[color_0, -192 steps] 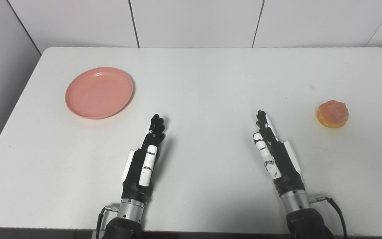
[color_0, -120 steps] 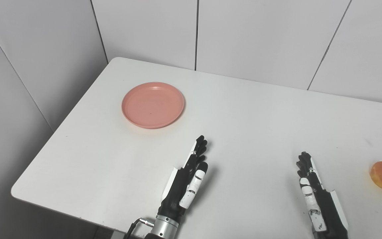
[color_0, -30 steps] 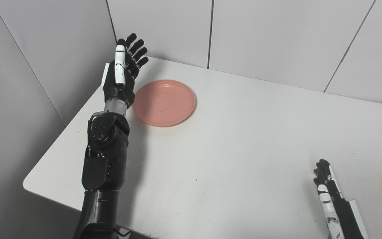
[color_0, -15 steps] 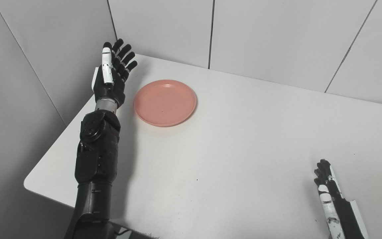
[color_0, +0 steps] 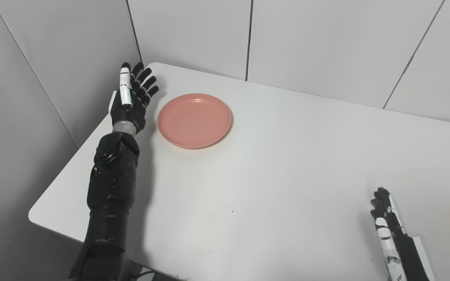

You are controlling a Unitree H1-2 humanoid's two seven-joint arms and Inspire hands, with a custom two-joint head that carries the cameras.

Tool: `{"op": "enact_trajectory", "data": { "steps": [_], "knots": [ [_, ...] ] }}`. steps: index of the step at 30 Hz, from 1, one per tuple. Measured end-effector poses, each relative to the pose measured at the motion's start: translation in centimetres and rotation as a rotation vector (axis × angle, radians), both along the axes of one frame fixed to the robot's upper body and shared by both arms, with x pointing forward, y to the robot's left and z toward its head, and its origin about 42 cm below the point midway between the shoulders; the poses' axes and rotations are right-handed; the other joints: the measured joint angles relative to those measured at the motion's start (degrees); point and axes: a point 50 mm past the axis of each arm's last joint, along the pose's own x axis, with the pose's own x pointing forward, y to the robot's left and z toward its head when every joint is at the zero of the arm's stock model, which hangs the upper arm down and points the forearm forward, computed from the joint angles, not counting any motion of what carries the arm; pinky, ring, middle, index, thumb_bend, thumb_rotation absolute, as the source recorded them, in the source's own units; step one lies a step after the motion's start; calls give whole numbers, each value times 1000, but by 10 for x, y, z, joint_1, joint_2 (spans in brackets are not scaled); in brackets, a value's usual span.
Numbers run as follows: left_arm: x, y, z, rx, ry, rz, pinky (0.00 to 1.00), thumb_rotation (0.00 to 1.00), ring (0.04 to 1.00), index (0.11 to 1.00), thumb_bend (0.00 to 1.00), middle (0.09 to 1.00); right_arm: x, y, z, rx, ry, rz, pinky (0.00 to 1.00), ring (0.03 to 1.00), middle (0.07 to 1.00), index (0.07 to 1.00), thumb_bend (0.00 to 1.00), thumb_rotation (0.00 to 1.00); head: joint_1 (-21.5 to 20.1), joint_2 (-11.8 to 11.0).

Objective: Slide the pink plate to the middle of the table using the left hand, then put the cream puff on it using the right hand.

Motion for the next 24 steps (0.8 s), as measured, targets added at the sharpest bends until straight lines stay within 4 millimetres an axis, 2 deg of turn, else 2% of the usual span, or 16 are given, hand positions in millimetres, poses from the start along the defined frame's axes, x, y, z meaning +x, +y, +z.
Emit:
{"op": "enact_trajectory", "data": {
  "steps": [3,12,14,18,24],
  "knots": [
    [3,3,-7,-5,17,2,858,1000,881,857,423,878,0,0,0,0,-1,0,1000,1000,1000,1000,23,1000,0,1],
    [9,16,-11,-34,28,20,871,1000,868,853,429,858,-1,0,0,2,-1,1,1000,1000,1000,1000,17,1000,0,4],
    [9,16,-12,-37,27,18,870,1000,868,850,450,858,-1,0,0,2,-1,0,1000,1000,1000,1000,11,1000,0,4],
    [10,16,-19,-50,48,16,884,1000,880,861,422,879,-1,0,0,1,-1,0,1000,1000,1000,1000,8,1000,-1,5],
    [16,13,-20,-57,43,8,854,1000,859,845,408,857,-2,-1,0,-1,-1,0,1000,1000,1000,1000,35,1000,-4,8]
  ]
}}
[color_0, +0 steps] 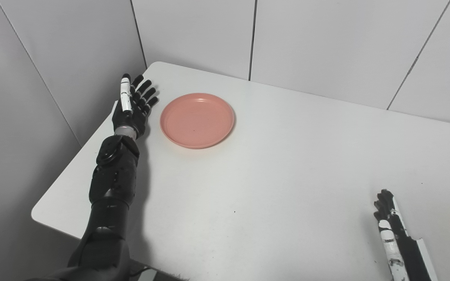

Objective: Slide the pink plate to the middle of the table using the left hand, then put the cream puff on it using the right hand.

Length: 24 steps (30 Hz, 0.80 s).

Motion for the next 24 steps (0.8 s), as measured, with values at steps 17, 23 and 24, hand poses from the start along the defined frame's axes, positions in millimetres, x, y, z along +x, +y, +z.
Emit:
{"op": "enact_trajectory", "data": {
  "steps": [17,23,24],
  "knots": [
    [3,-47,-5,15,-11,-93,835,1000,838,841,409,846,-1,0,0,-6,0,-1,1000,1000,1000,1000,74,1000,-11,10],
    [2,-66,-7,25,-15,-130,837,1000,833,831,400,837,-2,1,0,-3,0,-1,1000,1000,1000,1000,69,1000,-16,12],
    [2,-68,-7,26,-13,-136,839,1000,835,832,400,837,-1,1,0,-3,0,-1,1000,1000,1000,1000,66,1000,-17,13]
  ]
}}
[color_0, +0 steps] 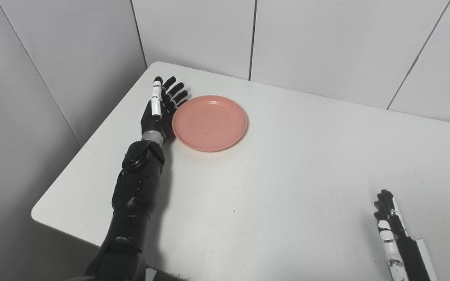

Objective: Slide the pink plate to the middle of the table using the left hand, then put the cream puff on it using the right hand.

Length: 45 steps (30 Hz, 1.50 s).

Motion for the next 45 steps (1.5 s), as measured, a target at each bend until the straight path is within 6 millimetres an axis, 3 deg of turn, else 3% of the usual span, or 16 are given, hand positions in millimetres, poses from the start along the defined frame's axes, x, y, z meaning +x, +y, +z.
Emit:
{"op": "enact_trajectory", "data": {
  "steps": [13,23,45],
  "knots": [
    [0,-25,-2,-7,5,-72,817,1000,830,839,405,841,-2,5,1,11,14,-5,1000,1000,1000,1000,69,1000,-19,12],
    [1,-57,-2,-19,-1,-166,818,1000,831,838,417,841,-3,9,2,25,18,-8,1000,1000,1000,1000,79,1000,-44,25],
    [-8,-116,-5,-47,0,-323,803,1000,822,827,411,830,-4,21,8,1,33,-43,1000,1000,1000,1000,111,1000,-126,58]
  ]
}}
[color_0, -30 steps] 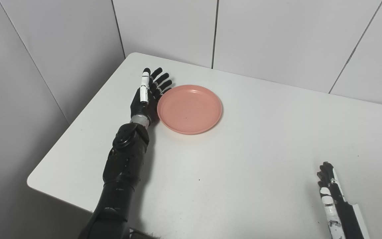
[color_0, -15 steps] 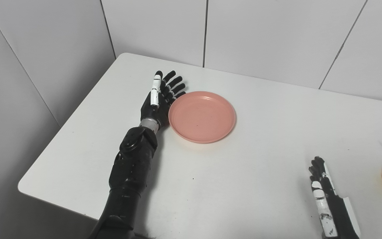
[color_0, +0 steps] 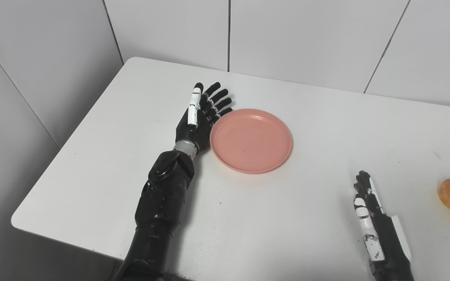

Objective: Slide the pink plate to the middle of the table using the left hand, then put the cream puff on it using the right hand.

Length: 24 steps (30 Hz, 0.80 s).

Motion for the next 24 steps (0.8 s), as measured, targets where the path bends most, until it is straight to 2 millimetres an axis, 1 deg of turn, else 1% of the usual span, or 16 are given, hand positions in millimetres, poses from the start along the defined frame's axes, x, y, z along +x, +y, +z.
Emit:
{"op": "enact_trajectory", "data": {
  "steps": [3,5,8,9,11,15,16,20,22,23,24],
  "knots": [
    [-3,-3,-1,3,-4,-15,805,1000,825,831,414,834,0,1,1,6,2,-6,1000,1000,1000,1000,128,1000,-4,1],
    [-6,-7,-2,2,-4,-28,816,1000,834,839,417,843,0,2,1,7,2,-9,1000,1000,1000,1000,144,1000,-24,7],
    [-10,-13,-2,3,-5,-48,821,1000,837,844,420,846,0,4,1,6,2,-15,1000,1000,1000,1000,163,1000,-34,10],
    [-12,-14,-3,5,-5,-55,823,1000,837,845,419,847,0,5,1,5,1,-16,1000,1000,1000,1000,165,1000,-34,10],
    [-15,-18,-4,7,-6,-67,823,1000,838,843,416,846,0,6,1,3,1,-22,999,999,1000,1000,161,1000,-52,14],
    [-19,-28,-4,7,-7,-99,826,1000,844,844,413,851,0,10,2,-3,5,-34,994,997,1000,998,160,1000,-68,18],
    [-21,-31,-4,7,-6,-107,831,1000,844,846,416,852,0,12,3,-5,5,-37,992,996,1000,998,161,1000,-68,18],
    [-24,-39,-7,-1,-5,-137,819,1000,845,841,437,854,0,16,4,-18,8,-46,985,990,997,994,178,1000,-91,24],
    [-26,-42,-8,-1,-2,-149,821,1000,845,844,434,854,0,18,4,-19,7,-51,984,990,996,993,180,1000,-91,24],
    [-28,-44,-8,1,0,-157,824,1000,845,846,430,854,0,19,4,-20,6,-52,982,990,995,992,180,1000,-112,28],
    [-30,-47,-8,8,0,-165,823,1000,844,845,425,853,0,19,4,-20,6,-54,981,990,994,991,182,1000,-117,28]
  ]
}}
